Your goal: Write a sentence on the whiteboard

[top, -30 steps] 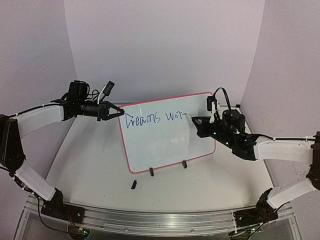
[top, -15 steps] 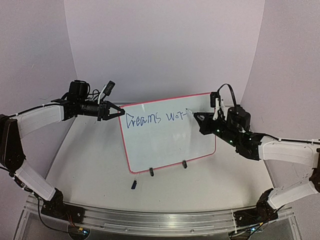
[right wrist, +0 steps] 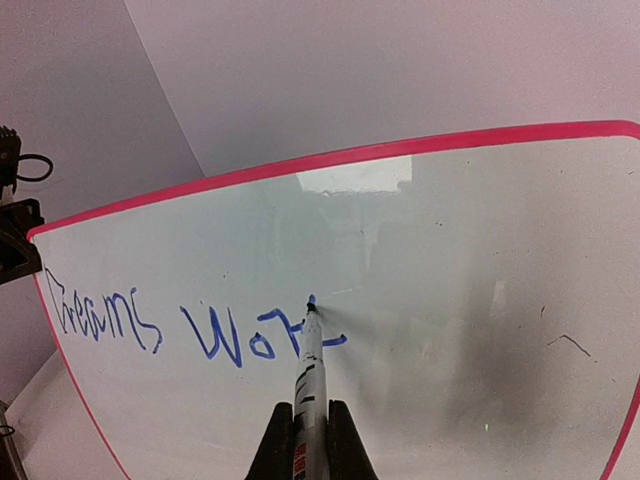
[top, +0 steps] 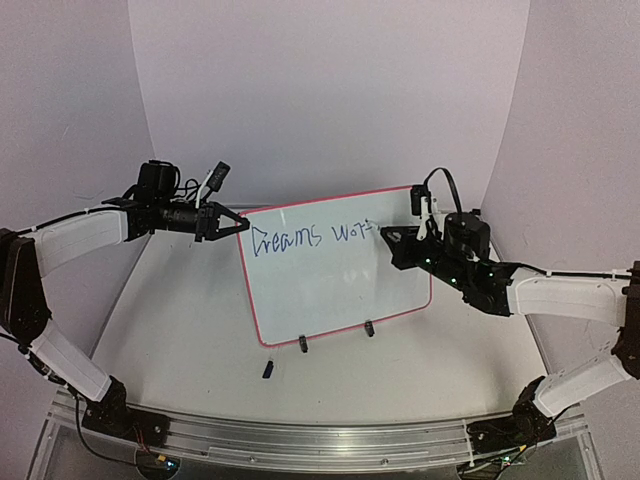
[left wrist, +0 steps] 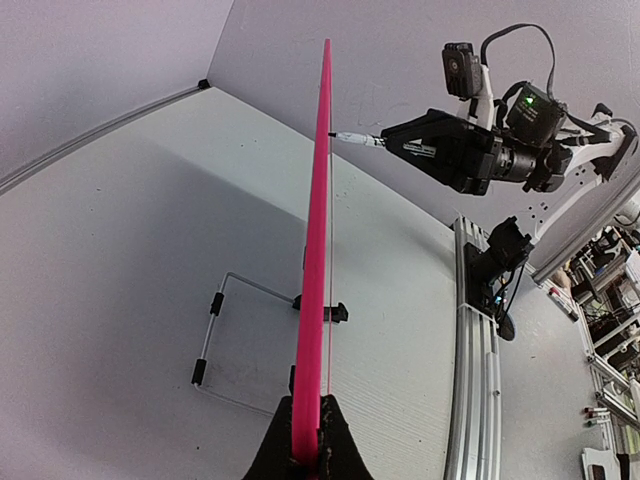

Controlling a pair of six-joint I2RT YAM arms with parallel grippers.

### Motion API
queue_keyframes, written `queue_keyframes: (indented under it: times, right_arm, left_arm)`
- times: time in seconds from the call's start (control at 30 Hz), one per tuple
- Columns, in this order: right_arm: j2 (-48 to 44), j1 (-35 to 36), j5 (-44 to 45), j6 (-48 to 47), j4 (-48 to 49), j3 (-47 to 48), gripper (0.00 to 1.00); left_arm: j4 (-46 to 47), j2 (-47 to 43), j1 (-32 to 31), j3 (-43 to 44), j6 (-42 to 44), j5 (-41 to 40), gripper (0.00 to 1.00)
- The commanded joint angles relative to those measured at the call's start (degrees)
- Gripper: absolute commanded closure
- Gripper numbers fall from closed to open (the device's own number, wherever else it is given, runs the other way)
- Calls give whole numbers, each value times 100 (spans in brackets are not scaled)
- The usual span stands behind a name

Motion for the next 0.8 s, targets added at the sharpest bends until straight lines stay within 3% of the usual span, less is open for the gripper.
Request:
queue_keyframes:
  times: [0.0, 0.3, 0.77]
  right_arm:
    - [-162, -21, 161, 97, 82, -159, 100]
    - [-295, -21, 153, 310, 70, -504, 100]
    - [-616, -18, 241, -77, -144, -36, 100]
  left_arm:
    - [-490, 189, -150, -35, 586, -141, 100]
    - [-492, 227, -154, -24, 586, -132, 100]
    - [-492, 208, -171, -28, 586, -132, 100]
